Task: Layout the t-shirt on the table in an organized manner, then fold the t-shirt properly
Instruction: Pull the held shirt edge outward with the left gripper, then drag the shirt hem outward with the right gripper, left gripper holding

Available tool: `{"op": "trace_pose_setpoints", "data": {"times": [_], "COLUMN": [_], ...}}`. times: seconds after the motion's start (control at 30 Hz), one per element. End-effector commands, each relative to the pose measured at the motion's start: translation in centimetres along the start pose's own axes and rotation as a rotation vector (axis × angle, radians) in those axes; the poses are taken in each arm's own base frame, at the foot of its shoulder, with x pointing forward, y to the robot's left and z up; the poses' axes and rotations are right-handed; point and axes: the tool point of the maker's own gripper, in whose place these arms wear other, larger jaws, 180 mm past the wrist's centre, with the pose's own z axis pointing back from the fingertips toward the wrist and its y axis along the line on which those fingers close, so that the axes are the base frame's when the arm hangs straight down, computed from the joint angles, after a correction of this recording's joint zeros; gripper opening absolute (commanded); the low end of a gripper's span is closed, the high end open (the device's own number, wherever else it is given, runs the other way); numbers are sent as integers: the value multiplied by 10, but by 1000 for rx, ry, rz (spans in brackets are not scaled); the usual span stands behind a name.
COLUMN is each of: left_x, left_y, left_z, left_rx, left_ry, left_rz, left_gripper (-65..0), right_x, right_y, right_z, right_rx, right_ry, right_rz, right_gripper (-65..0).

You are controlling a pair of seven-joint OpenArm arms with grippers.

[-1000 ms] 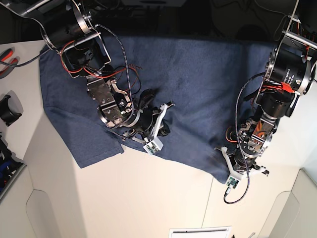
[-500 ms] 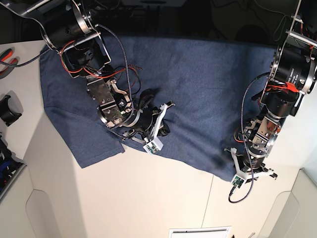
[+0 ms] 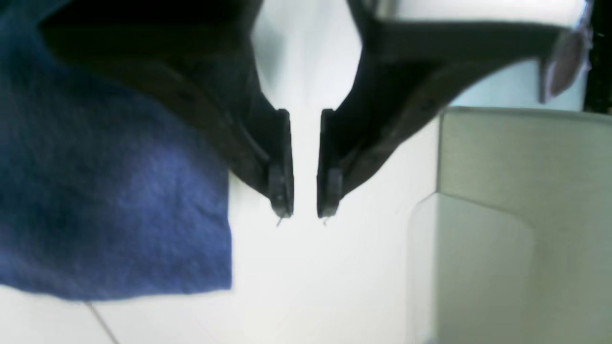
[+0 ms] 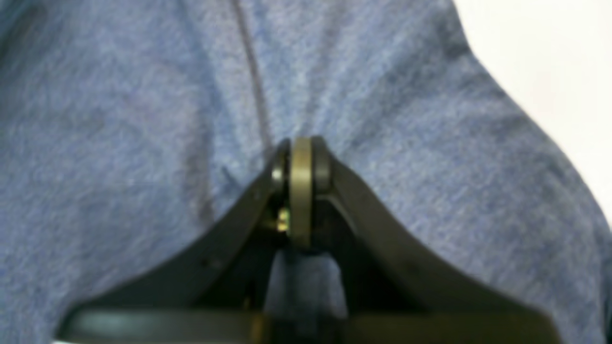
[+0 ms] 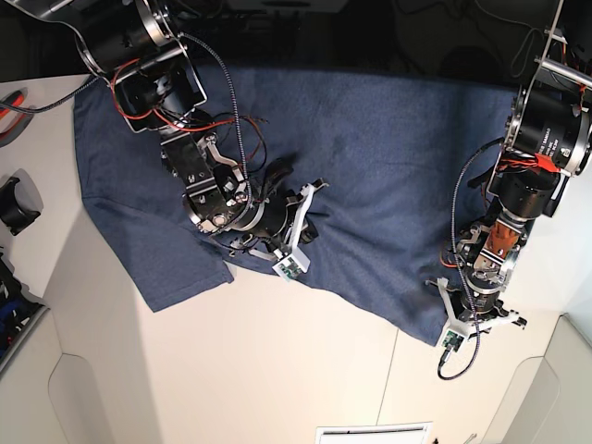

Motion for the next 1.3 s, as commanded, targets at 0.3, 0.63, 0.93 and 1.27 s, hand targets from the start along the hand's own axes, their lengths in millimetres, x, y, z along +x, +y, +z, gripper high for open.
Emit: {"op": "trace_pose_setpoints", "data": {"times": [0.3, 0.63, 0.93, 1.27], "left_x": [-8, -13, -13, 53], "left_y": [65, 150, 51, 11], "left_z": [-5, 16, 8, 26], "left_rx": [75, 393, -181, -515], "left_ry": [22, -118, -54, -141], "left_rz": [169, 392, 473, 522], "left_gripper": [-650, -650, -650, -650], "right_x": [85, 122, 99, 68], "right_y": [-17, -103, -174, -163], "right_z": [32, 67, 121, 159], "right_rx": [-116, -485, -677, -603], "right_ry": [-182, -250, -226, 17], "right_rz": [62, -37, -334, -236], "right_gripper": [-650, -650, -650, -650]}}
